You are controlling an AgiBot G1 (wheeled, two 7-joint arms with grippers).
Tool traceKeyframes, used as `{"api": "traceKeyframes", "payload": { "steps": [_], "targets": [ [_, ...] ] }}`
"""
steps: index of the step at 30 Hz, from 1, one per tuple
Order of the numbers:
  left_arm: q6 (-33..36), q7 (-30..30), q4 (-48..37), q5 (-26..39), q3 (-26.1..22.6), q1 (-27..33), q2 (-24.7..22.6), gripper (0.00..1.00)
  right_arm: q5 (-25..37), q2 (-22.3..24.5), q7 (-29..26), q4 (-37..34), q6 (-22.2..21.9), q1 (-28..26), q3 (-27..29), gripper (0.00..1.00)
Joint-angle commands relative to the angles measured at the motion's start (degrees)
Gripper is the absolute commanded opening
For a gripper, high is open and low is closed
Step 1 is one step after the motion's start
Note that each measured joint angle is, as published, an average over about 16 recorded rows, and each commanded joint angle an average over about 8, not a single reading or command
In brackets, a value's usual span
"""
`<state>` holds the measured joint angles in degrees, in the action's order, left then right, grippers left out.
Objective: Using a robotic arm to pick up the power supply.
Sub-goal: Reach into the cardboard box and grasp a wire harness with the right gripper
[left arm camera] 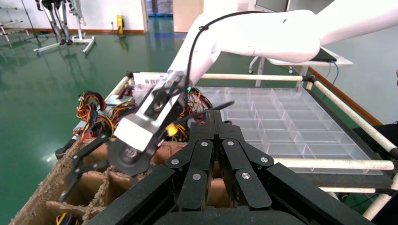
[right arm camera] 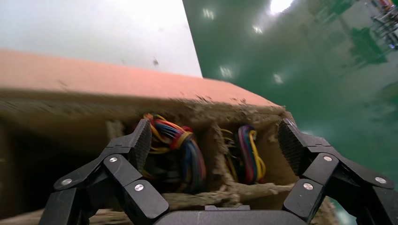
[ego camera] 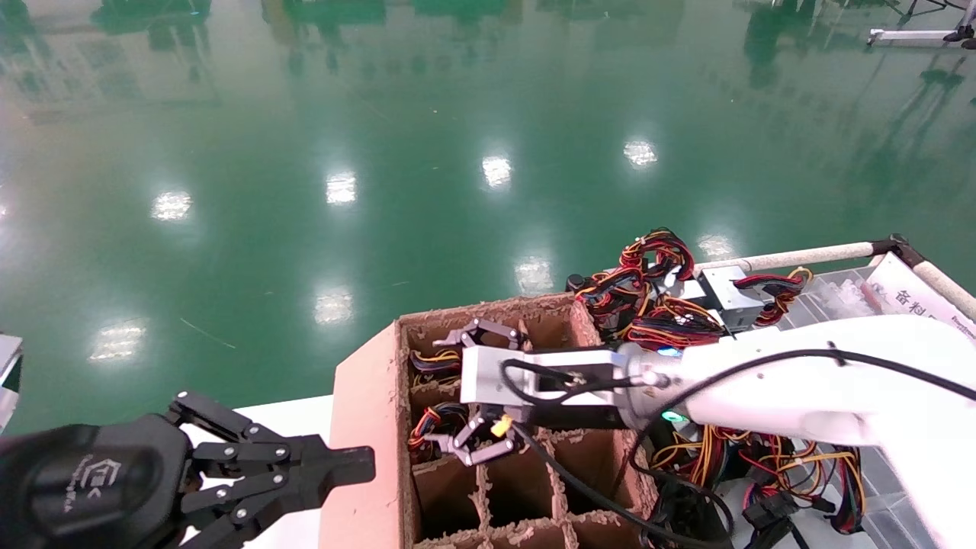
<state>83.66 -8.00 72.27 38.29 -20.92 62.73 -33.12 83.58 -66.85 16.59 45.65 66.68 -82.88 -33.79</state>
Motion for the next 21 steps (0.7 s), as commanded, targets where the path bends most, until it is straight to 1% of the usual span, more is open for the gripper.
{"api": "traceKeyframes", "payload": {
  "steps": [1,6,12,19,20,21],
  "targets": [
    [0.0,0.0,0.0,0.0,0.0,0.0,0.0,0.0,1.52,-1.58,2.6,-1.44,-1.43,-0.79,-0.6,0.0],
    [0.0,0.0,0.0,0.0,0.0,0.0,0.0,0.0,3.75,-2.96,4.72,-3.99,-1.77,-2.28,-1.87,0.0],
    [0.0,0.0,0.0,0.0,-0.01,0.0,0.0,0.0,5.32,-3.41,5.2,-6.48,-1.1,-3.47,-2.94,0.0],
    [0.0,0.0,0.0,-0.01,-0.01,0.0,0.0,0.0,5.74,-4.3,5.92,-8.14,-1.06,-4.09,-3.28,0.0],
    [0.0,0.0,0.0,-0.01,-0.01,0.0,0.0,0.03,5.74,-4.45,6.04,-8.29,-1.04,-4.18,-3.3,0.0],
    [0.0,0.01,0.0,-0.01,-0.01,0.0,0.0,0.08,5.74,-4.59,6.15,-8.45,-1.01,-4.26,-3.32,0.0]
  ]
}}
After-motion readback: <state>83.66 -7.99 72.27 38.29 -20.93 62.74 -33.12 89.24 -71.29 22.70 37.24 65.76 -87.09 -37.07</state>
